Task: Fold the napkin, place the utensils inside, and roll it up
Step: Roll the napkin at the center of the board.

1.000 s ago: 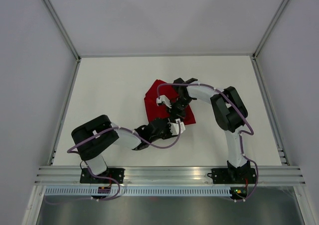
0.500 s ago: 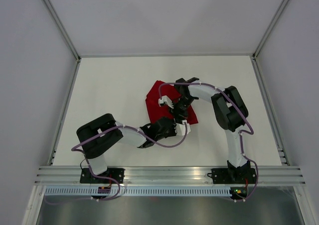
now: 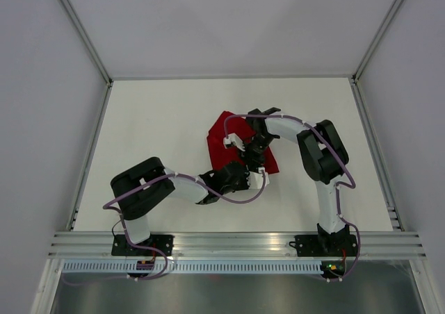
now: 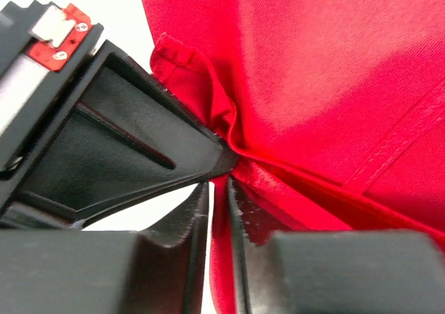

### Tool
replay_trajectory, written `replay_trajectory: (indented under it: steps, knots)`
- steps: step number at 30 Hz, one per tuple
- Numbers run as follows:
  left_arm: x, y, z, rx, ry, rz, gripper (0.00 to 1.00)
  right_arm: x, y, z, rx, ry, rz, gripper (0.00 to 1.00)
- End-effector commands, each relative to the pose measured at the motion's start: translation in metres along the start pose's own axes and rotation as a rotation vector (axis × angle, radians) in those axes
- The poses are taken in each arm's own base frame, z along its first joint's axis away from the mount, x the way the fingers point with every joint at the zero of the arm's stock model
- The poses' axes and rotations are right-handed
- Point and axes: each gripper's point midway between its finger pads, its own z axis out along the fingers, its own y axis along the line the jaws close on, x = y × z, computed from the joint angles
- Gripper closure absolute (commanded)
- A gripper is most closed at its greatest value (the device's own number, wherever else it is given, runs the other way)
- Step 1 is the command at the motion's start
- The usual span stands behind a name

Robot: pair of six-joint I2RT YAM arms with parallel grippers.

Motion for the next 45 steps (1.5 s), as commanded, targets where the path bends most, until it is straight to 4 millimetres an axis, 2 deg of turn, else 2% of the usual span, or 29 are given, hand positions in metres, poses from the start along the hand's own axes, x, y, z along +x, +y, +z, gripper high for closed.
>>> replay_trajectory:
  steps: [1,2,5,9,17,18,20,21,23,24,25,26,29,30,31,32,33,37,38,40,41,43,44,45]
  knots:
    - [0.038,-0.047,-0.003,0.173,0.119,-0.060,0.98,0.004,-0.009,-0.006,0.060,0.010,-0.056,0.71]
    - [0.035,-0.048,-0.004,0.180,0.109,-0.079,0.98,0.002,-0.009,-0.009,0.069,0.000,-0.059,0.64]
    - [0.031,-0.047,-0.003,0.186,0.102,-0.102,0.98,-0.007,-0.008,-0.024,0.110,-0.038,-0.068,0.53]
    - [0.025,-0.050,-0.004,0.224,0.085,-0.135,0.98,-0.014,-0.009,-0.041,0.154,-0.088,-0.059,0.45]
    - [0.015,-0.043,-0.008,0.238,0.045,-0.216,0.98,-0.024,-0.013,-0.086,0.254,-0.210,-0.066,0.41]
    - [0.015,-0.043,-0.008,0.241,0.044,-0.225,0.98,-0.018,-0.013,-0.088,0.260,-0.218,-0.055,0.41]
    - [0.012,-0.043,-0.009,0.255,0.036,-0.249,0.98,-0.019,-0.017,-0.099,0.314,-0.248,-0.088,0.40]
    - [0.013,-0.041,-0.009,0.258,0.037,-0.264,0.98,-0.009,-0.017,-0.096,0.317,-0.248,-0.071,0.40]
    - [0.011,-0.039,-0.010,0.276,0.026,-0.299,0.98,-0.011,-0.019,-0.104,0.361,-0.277,-0.111,0.40]
    - [0.010,-0.038,-0.010,0.282,0.022,-0.312,0.98,-0.002,-0.017,-0.100,0.357,-0.281,-0.100,0.39]
    - [0.010,-0.040,-0.012,0.306,0.021,-0.335,0.98,-0.002,-0.019,-0.101,0.375,-0.294,-0.122,0.39]
    - [0.011,-0.035,-0.011,0.304,0.019,-0.356,0.98,0.006,-0.015,-0.099,0.383,-0.294,-0.126,0.39]
    - [0.011,-0.032,-0.012,0.343,0.007,-0.428,0.98,0.002,-0.013,-0.106,0.469,-0.328,-0.209,0.38]
    - [0.011,-0.033,-0.013,0.355,0.006,-0.453,0.98,0.013,-0.010,-0.095,0.468,-0.325,-0.201,0.37]
    - [0.010,-0.034,-0.014,0.379,-0.002,-0.468,0.98,0.008,-0.014,-0.100,0.512,-0.346,-0.234,0.37]
    - [0.009,-0.034,-0.015,0.389,-0.005,-0.480,0.98,0.006,-0.010,-0.103,0.532,-0.355,-0.256,0.36]
    - [0.011,-0.033,-0.014,0.394,-0.002,-0.493,0.98,0.011,-0.007,-0.098,0.527,-0.357,-0.260,0.35]
    - [0.012,-0.035,-0.015,0.442,0.001,-0.531,0.98,0.005,-0.004,-0.098,0.579,-0.378,-0.340,0.33]
    - [0.014,-0.034,-0.016,0.447,0.006,-0.546,0.98,0.009,0.000,-0.086,0.568,-0.364,-0.351,0.33]
    - [0.014,-0.035,-0.015,0.472,0.008,-0.569,0.98,0.005,-0.003,-0.087,0.630,-0.345,-0.409,0.32]
    - [0.016,-0.034,-0.015,0.476,0.013,-0.580,0.98,0.008,0.003,-0.071,0.616,-0.323,-0.431,0.32]
    - [0.015,-0.037,-0.017,0.498,0.012,-0.592,0.98,0.006,0.001,-0.068,0.668,-0.296,-0.484,0.31]
    - [0.016,-0.036,-0.017,0.501,0.015,-0.599,0.98,0.006,0.007,-0.055,0.650,-0.275,-0.519,0.31]
    - [0.016,-0.038,-0.017,0.510,0.016,-0.604,0.98,0.005,0.007,-0.052,0.662,-0.263,-0.536,0.30]
